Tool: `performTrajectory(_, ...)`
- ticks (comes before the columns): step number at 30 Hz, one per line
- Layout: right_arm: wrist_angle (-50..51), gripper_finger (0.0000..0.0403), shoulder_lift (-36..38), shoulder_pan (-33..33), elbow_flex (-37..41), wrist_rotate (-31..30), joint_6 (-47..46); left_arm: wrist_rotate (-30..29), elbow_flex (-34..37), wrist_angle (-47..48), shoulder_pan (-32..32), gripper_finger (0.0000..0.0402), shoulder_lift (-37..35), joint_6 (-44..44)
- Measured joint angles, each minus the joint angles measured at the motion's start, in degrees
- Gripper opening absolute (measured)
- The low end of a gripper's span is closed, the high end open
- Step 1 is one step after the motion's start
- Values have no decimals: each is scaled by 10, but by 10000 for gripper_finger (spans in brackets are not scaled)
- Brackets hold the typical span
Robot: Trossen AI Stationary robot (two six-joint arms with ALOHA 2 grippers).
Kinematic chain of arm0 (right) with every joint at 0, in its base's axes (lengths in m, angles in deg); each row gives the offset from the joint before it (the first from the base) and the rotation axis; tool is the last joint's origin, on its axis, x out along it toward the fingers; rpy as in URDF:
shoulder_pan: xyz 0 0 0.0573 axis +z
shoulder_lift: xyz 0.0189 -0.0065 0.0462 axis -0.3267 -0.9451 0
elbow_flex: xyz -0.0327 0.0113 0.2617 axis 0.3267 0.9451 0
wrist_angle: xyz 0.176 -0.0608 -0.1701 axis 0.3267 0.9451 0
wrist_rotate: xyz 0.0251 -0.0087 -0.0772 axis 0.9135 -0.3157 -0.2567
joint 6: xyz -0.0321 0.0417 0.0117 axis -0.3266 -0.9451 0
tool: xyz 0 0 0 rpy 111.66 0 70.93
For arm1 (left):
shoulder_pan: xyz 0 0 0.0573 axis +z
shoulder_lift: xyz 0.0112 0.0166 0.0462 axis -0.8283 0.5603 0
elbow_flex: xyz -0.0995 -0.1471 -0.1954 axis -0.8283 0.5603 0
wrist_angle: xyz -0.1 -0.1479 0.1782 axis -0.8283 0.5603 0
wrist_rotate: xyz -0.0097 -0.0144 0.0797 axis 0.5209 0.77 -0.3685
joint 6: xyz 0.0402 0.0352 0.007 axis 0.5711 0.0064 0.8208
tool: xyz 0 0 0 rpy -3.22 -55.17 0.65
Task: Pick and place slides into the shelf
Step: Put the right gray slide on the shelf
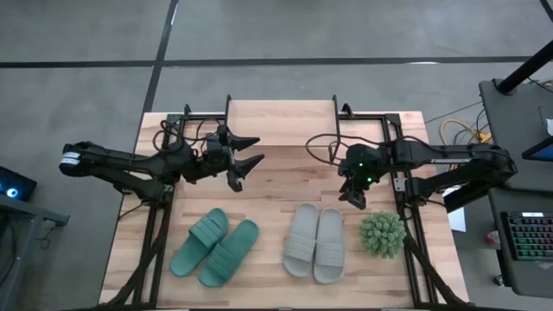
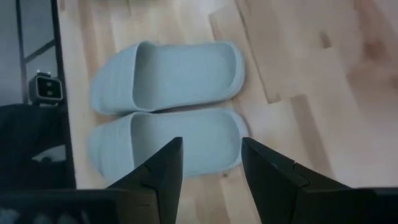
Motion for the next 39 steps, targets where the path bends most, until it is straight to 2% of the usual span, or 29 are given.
performTrajectory(25, -36, 155, -42, 1, 0, 70, 3, -1, 7, 0, 0, 244, 1, 0)
performTrajectory(39, -39, 155, -58, 26, 1, 79, 4, -5, 7, 0, 0, 244, 1, 0)
